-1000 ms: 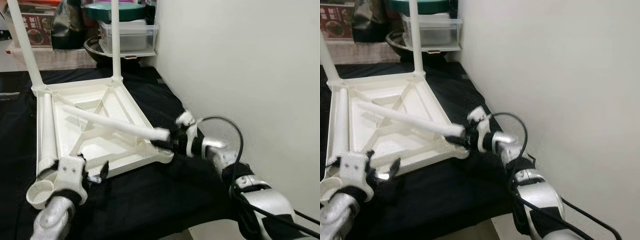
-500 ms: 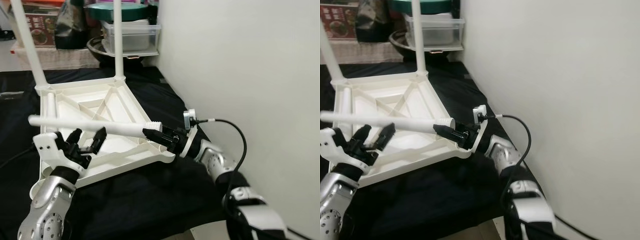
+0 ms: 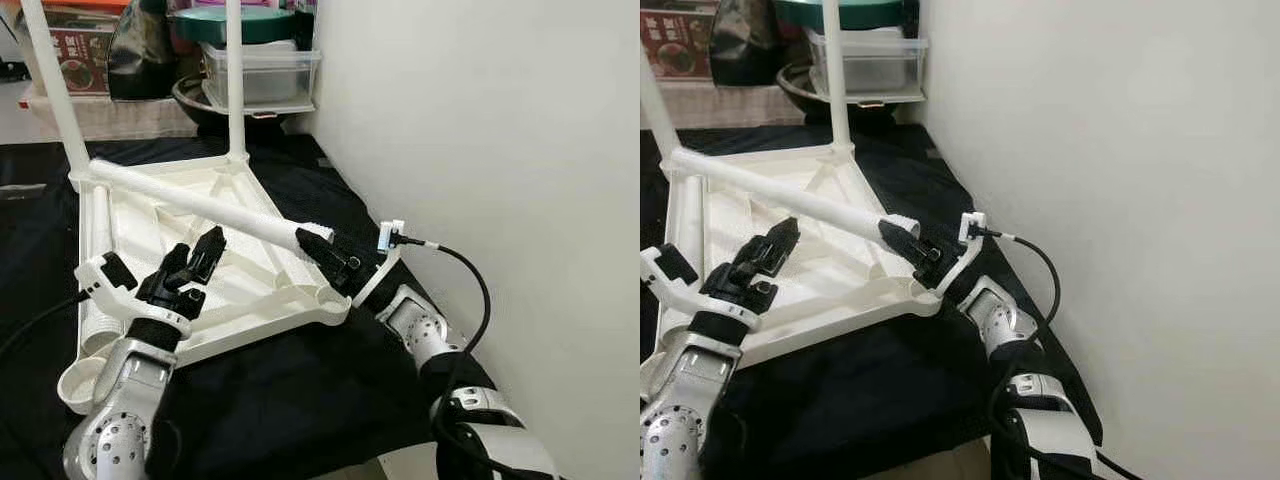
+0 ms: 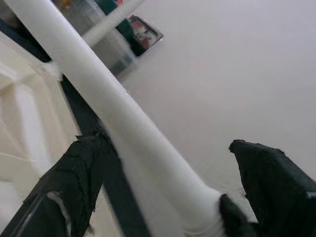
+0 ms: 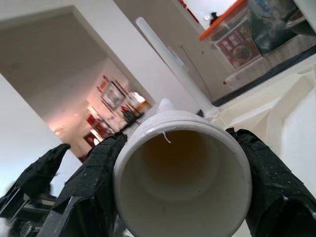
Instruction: Building children table
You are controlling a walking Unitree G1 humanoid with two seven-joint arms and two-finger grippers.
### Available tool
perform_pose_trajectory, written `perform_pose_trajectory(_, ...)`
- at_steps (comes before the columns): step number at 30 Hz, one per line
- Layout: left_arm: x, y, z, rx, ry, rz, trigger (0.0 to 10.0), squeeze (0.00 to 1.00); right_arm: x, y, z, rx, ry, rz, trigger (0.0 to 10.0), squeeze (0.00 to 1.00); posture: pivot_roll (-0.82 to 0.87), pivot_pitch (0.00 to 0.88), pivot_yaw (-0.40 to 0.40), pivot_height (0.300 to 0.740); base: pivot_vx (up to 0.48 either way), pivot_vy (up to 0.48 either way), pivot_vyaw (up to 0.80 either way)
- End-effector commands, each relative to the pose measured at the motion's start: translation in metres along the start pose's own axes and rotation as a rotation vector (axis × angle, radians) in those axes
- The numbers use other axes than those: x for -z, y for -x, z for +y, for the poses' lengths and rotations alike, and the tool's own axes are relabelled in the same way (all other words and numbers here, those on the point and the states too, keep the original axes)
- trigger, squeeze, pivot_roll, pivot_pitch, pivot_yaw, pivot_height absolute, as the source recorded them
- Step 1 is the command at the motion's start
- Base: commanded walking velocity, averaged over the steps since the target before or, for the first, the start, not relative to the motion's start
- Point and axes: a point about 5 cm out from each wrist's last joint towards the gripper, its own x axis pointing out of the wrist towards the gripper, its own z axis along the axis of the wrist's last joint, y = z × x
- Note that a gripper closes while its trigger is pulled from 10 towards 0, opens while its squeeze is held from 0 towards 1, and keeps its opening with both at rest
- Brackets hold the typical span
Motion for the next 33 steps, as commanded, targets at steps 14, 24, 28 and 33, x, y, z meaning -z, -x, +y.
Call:
perform_pose_trajectory(14,-0.018,-0.005,0.014,-0.037,0.228,-0.084,10.0,0.0,0.007,0.028,0.037,-0.318,-0.167,0.114,0.0,0.0,0.15,0.0,-0.104,0.74,0.0,0.0,0.0)
perform_pose_trajectory(24,-0.042,-0.01,0.017,-0.035,0.212,-0.15,10.0,0.0,0.013,0.042,0.037,-0.321,-0.136,0.22,0.0,0.0,0.15,0.0,-0.104,0.74,0.0,0.0,0.0)
perform_pose_trajectory(28,-0.062,-0.006,0.023,-0.042,0.191,-0.212,10.0,0.0,0.007,0.047,0.03,-0.272,-0.122,0.218,0.0,0.0,0.16,0.0,-0.108,0.74,0.0,0.0,0.0)
perform_pose_trajectory(33,-0.075,0.003,0.03,-0.071,0.163,-0.249,2.7,0.0,0.003,0.05,0.028,-0.254,-0.108,0.222,0.0,0.0,0.17,0.0,-0.113,0.74,0.0,0.0,0.0)
